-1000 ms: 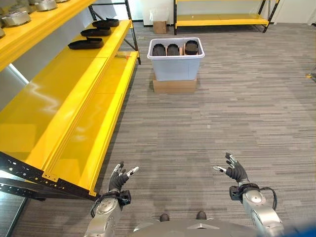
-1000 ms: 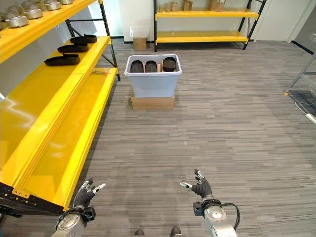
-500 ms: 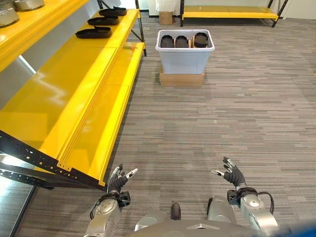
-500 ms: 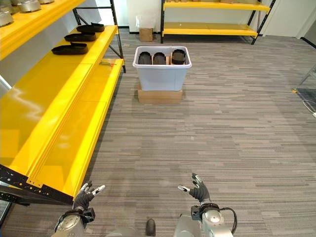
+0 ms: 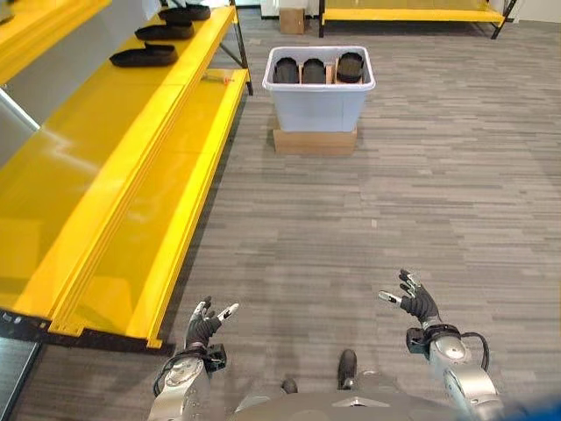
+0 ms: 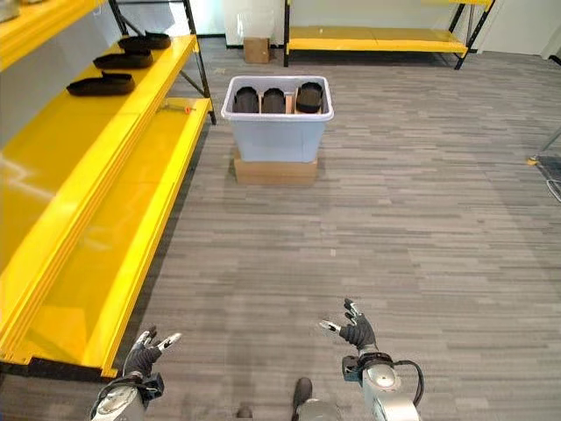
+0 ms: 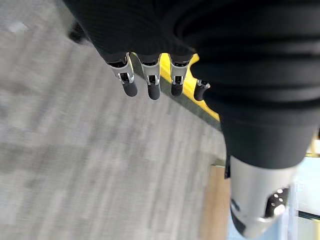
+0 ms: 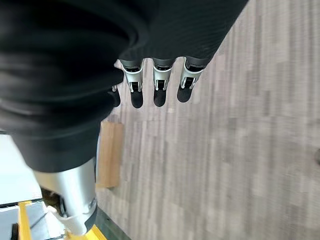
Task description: Move parts from the plastic box to the shelf.
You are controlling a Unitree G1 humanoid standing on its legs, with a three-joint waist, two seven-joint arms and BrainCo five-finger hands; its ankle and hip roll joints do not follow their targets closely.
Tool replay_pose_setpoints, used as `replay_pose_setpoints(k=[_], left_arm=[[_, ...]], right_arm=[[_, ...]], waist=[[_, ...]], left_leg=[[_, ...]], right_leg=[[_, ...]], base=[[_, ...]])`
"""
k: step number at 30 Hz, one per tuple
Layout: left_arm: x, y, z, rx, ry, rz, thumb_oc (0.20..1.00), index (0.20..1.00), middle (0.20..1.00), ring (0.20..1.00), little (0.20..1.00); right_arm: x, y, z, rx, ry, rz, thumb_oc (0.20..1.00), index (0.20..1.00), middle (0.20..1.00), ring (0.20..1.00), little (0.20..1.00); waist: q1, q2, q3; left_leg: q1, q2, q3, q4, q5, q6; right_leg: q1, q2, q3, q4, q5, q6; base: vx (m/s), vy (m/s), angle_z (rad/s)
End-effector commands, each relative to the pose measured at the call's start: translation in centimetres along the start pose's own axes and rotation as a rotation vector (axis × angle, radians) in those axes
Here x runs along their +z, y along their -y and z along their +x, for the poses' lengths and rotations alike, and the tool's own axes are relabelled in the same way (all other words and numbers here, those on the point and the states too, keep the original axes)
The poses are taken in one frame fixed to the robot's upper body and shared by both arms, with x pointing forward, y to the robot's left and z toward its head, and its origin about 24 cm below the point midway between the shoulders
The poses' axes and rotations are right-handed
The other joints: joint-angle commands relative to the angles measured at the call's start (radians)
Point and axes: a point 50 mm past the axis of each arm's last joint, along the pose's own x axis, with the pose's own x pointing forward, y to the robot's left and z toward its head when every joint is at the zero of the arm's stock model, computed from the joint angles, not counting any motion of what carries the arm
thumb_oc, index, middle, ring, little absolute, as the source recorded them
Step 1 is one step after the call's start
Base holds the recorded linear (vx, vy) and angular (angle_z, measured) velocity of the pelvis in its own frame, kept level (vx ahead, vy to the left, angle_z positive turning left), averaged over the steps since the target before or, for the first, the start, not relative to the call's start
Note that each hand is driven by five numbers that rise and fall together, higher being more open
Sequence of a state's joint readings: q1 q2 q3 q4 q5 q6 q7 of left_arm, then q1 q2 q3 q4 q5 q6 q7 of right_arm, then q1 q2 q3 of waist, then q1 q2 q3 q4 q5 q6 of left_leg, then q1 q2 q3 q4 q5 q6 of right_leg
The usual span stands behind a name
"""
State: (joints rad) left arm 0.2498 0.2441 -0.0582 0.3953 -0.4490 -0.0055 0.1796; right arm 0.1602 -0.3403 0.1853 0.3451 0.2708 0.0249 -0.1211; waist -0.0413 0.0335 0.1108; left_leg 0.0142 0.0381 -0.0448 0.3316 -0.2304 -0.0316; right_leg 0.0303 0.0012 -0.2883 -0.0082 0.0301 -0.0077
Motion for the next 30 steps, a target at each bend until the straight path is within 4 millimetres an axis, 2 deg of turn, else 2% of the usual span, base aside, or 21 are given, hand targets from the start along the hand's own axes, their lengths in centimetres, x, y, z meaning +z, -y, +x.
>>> replay_pose_setpoints(k=[1,3,4,5,7,8,9,10,11,12,13,14,17,22,23,24,26,27,28,29,30], left_arm=[[3.3,1.3,0.8,-0.059,0.135,-0.016,1.000,1.000,1.000,1.000,1.000],[3.2,1.2,0.8,-0.061,0.129,-0.015,1.000,1.000,1.000,1.000,1.000],[3.0,1.2,0.7,-0.067,0.119,-0.017,1.000,1.000,1.000,1.000,1.000],[2.9,1.3,0.7,-0.068,0.114,-0.017,1.000,1.000,1.000,1.000,1.000],[2.8,1.3,0.6,-0.068,0.113,-0.013,1.000,1.000,1.000,1.000,1.000],[2.8,1.3,0.6,-0.068,0.113,-0.013,1.000,1.000,1.000,1.000,1.000],[2.7,1.2,0.5,-0.067,0.109,-0.009,1.000,1.000,1.000,1.000,1.000],[2.5,1.1,0.4,-0.064,0.104,0.007,1.000,1.000,1.000,1.000,1.000],[2.5,1.1,0.5,-0.061,0.102,0.016,1.000,1.000,1.000,1.000,1.000],[2.6,1.1,0.5,-0.059,0.104,0.022,1.000,1.000,1.000,1.000,1.000],[2.6,1.0,0.5,-0.059,0.104,0.023,1.000,1.000,1.000,1.000,1.000],[3.0,0.9,0.6,-0.053,0.118,0.039,1.000,1.000,1.000,1.000,1.000],[2.8,0.8,0.5,-0.044,0.114,0.036,1.000,1.000,1.000,1.000,1.000],[3.6,0.3,0.8,-0.032,0.139,0.053,1.000,1.000,1.000,1.000,1.000],[3.8,0.1,0.9,-0.021,0.142,0.045,1.000,1.000,1.000,1.000,1.000],[4.0,-0.1,1.0,-0.021,0.146,0.061,1.000,1.000,1.000,1.000,1.000],[4.4,-0.1,1.2,-0.026,0.152,0.087,1.000,1.000,1.000,1.000,1.000],[4.6,0.0,1.3,-0.030,0.156,0.096,1.000,1.000,1.000,1.000,1.000],[4.6,0.0,1.3,-0.030,0.156,0.096,1.000,1.000,1.000,1.000,1.000],[4.8,0.1,1.4,-0.042,0.161,0.124,1.000,1.000,1.000,1.000,1.000],[4.7,0.2,1.3,-0.047,0.159,0.126,1.000,1.000,1.000,1.000,1.000]], right_arm=[[2.3,1.5,0.5,-0.040,0.115,0.035,1.000,1.000,1.000,1.000,1.000],[2.1,1.9,0.3,-0.054,0.108,0.029,1.000,1.000,1.000,1.000,1.000],[2.0,2.3,0.2,-0.075,0.102,0.038,1.000,1.000,1.000,1.000,1.000],[1.9,2.4,0.2,-0.083,0.097,0.044,1.000,1.000,1.000,1.000,1.000],[1.8,2.4,0.2,-0.093,0.095,0.062,1.000,1.000,1.000,1.000,1.000],[1.8,2.4,0.2,-0.092,0.095,0.062,1.000,1.000,1.000,1.000,1.000],[1.8,2.4,0.2,-0.094,0.095,0.061,1.000,1.000,1.000,1.000,1.000],[1.5,2.3,0.1,-0.098,0.087,0.057,1.000,1.000,1.000,1.000,1.000],[1.3,2.3,0.1,-0.104,0.076,0.055,1.000,1.000,1.000,1.000,1.000],[1.1,2.2,0.0,-0.106,0.071,0.058,1.000,1.000,1.000,1.000,1.000],[1.1,2.2,0.0,-0.106,0.071,0.058,1.000,1.000,1.000,1.000,1.000],[0.9,2.1,0.0,-0.101,0.060,0.058,1.000,1.000,1.000,1.000,1.000],[0.8,1.5,0.0,-0.079,0.055,0.051,1.000,1.000,1.000,1.000,1.000],[1.4,0.2,0.4,-0.041,0.076,0.079,1.000,1.000,1.000,1.000,1.000],[1.8,-0.4,0.6,-0.019,0.092,0.074,1.000,1.000,1.000,1.000,1.000],[1.6,-0.8,0.5,-0.001,0.083,0.085,1.000,1.000,1.000,1.000,1.000],[1.6,-1.0,0.5,0.011,0.086,0.077,1.000,1.000,1.000,1.000,1.000],[1.8,-1.1,0.5,0.014,0.095,0.073,1.000,1.000,1.000,1.000,1.000],[1.8,-1.1,0.5,0.014,0.095,0.073,1.000,1.000,1.000,1.000,1.000],[1.9,-1.2,0.3,0.020,0.108,0.058,1.000,1.000,1.000,1.000,1.000],[2.0,-1.1,0.2,0.018,0.110,0.063,1.000,1.000,1.000,1.000,1.000]], waist=[[0.007,-0.023,0.039],[0.019,-0.044,0.063],[0.031,-0.058,0.082],[0.040,-0.055,0.089],[0.058,-0.072,0.094],[0.056,-0.075,0.091],[0.061,-0.078,0.088],[0.074,-0.078,0.075],[0.088,-0.067,0.073],[0.093,-0.065,0.074],[0.094,-0.067,0.076],[0.101,-0.061,0.073],[0.108,-0.061,0.053],[0.121,-0.077,0.017],[0.126,-0.077,0.005],[0.115,-0.075,0.007],[0.093,-0.063,0.030],[0.076,-0.046,0.044],[0.077,-0.047,0.044],[0.055,-0.020,0.056],[0.045,-0.011,0.063]], left_leg=[[0.070,0.018,-0.042,0.132,0.309,-0.043],[-0.011,0.011,-0.034,0.267,0.351,-0.041],[-0.079,0.005,-0.007,0.304,0.316,-0.023],[-0.104,-0.002,0.005,0.299,0.275,-0.016],[-0.185,-0.031,0.012,0.226,0.197,0.005],[-0.187,-0.035,0.012,0.222,0.202,0.005],[-0.185,-0.032,0.022,0.147,0.172,0.014],[-0.201,-0.004,0.016,-0.111,0.215,-0.006],[-0.245,0.022,-0.018,-0.230,0.305,-0.031],[-0.254,0.026,-0.032,-0.272,0.328,-0.038],[-0.249,0.026,-0.032,-0.277,0.330,-0.038],[-0.259,0.018,-0.041,-0.311,0.358,-0.045],[-0.231,0.007,-0.053,-0.309,0.361,-0.032],[-0.238,-0.045,-0.021,-0.225,0.292,0.007],[-0.228,-0.061,-0.010,-0.212,0.258,0.032],[-0.196,-0.087,-0.007,-0.211,0.231,0.058],[-0.157,-0.103,-0.016,-0.217,0.215,0.081],[-0.142,-0.098,-0.025,-0.219,0.213,0.088],[-0.143,-0.099,-0.024,-0.219,0.213,0.088],[-0.100,-0.087,-0.032,-0.235,0.198,0.102],[-0.074,-0.086,-0.039,-0.246,0.192,0.105]], right_leg=[[-0.076,-0.027,0.023,0.015,-0.039,0.042],[-0.041,-0.031,0.023,0.007,-0.054,0.025],[-0.011,-0.037,0.031,-0.003,-0.066,0.019],[0.009,-0.032,0.040,-0.010,-0.072,0.020],[0.042,-0.047,0.051,-0.024,-0.078,0.031],[0.039,-0.050,0.049,-0.024,-0.076,0.032],[0.044,-0.053,0.053,-0.023,-0.086,0.038],[0.083,-0.054,0.051,-0.024,-0.115,0.048],[0.120,-0.042,0.064,-0.026,-0.145,0.049],[0.138,-0.041,0.073,-0.026,-0.158,0.048],[0.140,-0.042,0.073,-0.026,-0.159,0.048],[0.165,-0.041,0.091,-0.025,-0.172,0.054],[0.182,-0.050,0.104,-0.017,-0.183,0.063],[0.171,-0.123,0.124,0.042,-0.183,0.107],[0.144,-0.150,0.128,0.103,-0.174,0.126],[0.081,-0.172,0.141,0.263,-0.107,0.136],[-0.011,-0.179,0.160,0.450,0.001,0.135],[-0.048,-0.168,0.167,0.530,0.032,0.131],[-0.051,-0.169,0.169,0.534,0.030,0.132],[-0.109,-0.162,0.161,0.619,0.025,0.114],[-0.155,-0.157,0.160,0.653,0.006,0.108]], base=[[0.06,-0.088,-0.16],[0.12,-0.130,-0.32],[0.16,-0.085,-0.31],[0.18,-0.034,-0.12],[0.13,0.019,0.03],[0.12,0.038,0.03],[0.32,0.135,-0.05],[0.51,0.230,0.10],[0.51,0.238,0.24],[0.27,0.131,0.35],[0.28,0.154,0.13],[0.19,0.116,-0.06],[0.28,0.203,-0.12],[0.27,0.226,-0.32],[0.41,0.403,-0.34],[0.36,0.396,-0.45],[0.16,0.264,-0.06],[0.06,0.145,0.29],[0.20,0.198,0.55],[0.23,0.166,0.56],[0.24,0.162,0.41]])
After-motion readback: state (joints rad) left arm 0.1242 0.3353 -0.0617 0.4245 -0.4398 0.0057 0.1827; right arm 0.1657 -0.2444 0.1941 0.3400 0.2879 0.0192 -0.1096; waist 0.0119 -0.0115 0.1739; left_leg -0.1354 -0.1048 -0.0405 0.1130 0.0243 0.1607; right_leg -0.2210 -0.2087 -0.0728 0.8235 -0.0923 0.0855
